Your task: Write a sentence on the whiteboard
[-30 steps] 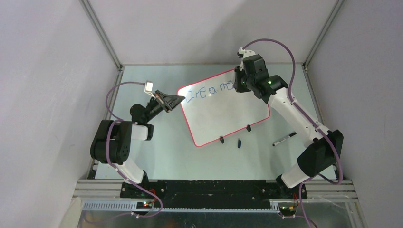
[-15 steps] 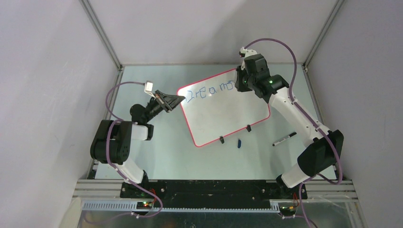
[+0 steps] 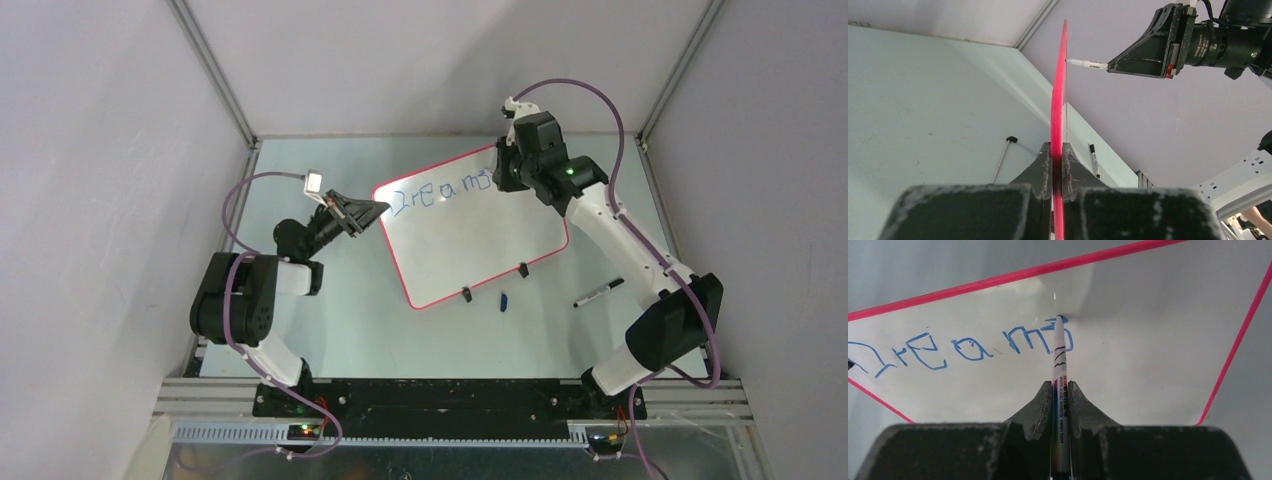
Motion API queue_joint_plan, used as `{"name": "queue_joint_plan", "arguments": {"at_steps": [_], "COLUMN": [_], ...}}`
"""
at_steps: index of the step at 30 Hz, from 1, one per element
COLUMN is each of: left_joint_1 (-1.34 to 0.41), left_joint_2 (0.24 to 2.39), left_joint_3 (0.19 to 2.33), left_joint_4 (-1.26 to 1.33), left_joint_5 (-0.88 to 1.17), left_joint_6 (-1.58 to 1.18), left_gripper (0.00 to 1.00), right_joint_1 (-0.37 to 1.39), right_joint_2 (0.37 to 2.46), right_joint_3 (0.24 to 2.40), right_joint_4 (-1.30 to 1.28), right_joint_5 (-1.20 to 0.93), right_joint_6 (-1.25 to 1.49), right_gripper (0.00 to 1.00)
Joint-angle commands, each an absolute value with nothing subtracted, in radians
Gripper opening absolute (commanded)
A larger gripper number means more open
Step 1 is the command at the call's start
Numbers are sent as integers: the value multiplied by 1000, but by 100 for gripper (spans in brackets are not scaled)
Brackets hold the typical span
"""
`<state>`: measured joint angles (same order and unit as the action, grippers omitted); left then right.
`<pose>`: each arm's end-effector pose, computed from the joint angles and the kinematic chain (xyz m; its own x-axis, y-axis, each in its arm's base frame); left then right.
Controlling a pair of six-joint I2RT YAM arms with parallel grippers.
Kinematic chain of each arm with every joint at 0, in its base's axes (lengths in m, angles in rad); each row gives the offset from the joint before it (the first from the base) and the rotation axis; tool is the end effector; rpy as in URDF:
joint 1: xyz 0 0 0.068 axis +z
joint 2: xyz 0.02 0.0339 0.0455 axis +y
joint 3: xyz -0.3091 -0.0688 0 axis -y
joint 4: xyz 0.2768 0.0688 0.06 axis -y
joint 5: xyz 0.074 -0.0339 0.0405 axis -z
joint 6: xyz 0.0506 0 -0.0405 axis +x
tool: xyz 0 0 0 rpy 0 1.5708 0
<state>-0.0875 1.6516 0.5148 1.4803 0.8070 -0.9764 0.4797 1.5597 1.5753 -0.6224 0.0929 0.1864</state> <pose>0.3140 -0.0642 0.2324 -0.4234 -0.5381 -0.7288 0.6912 0.3282 -0.6439 0.3522 0.1779 0.4160 -0.5698 -0.0884 -0.8170 -0.2914 0.9513 0.1003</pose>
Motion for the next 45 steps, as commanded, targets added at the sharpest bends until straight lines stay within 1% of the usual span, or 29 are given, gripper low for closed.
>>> {"name": "queue_joint_plan", "arguments": {"at_steps": [1,21,35,40,45], "left_joint_1": [-107,-107,-106,-107,-106], "left_joint_2": [1639,1636,1635,1635,1635], "left_joint_3": [531,529,528,528,529], "left_joint_4": [1533,1532,1532,1532,1532], "left_joint_5": [851,852,851,850,850], "left_joint_6": [-931,-929,-928,-928,-928], "left_gripper": [0,0,0,0,0], "right_joint_1": [497,509,492,499,518], "right_joint_2": [1564,1568,1550,1489,1358], "right_joint_3": [1618,1605,1596,1580,1512], "right_joint_4": [-592,-644,-664,-630,-580], "right_joint_5": [73,63,112,97,75], "right_joint_6": [176,175,182,183,173], "right_gripper": [0,0,0,0,0]}}
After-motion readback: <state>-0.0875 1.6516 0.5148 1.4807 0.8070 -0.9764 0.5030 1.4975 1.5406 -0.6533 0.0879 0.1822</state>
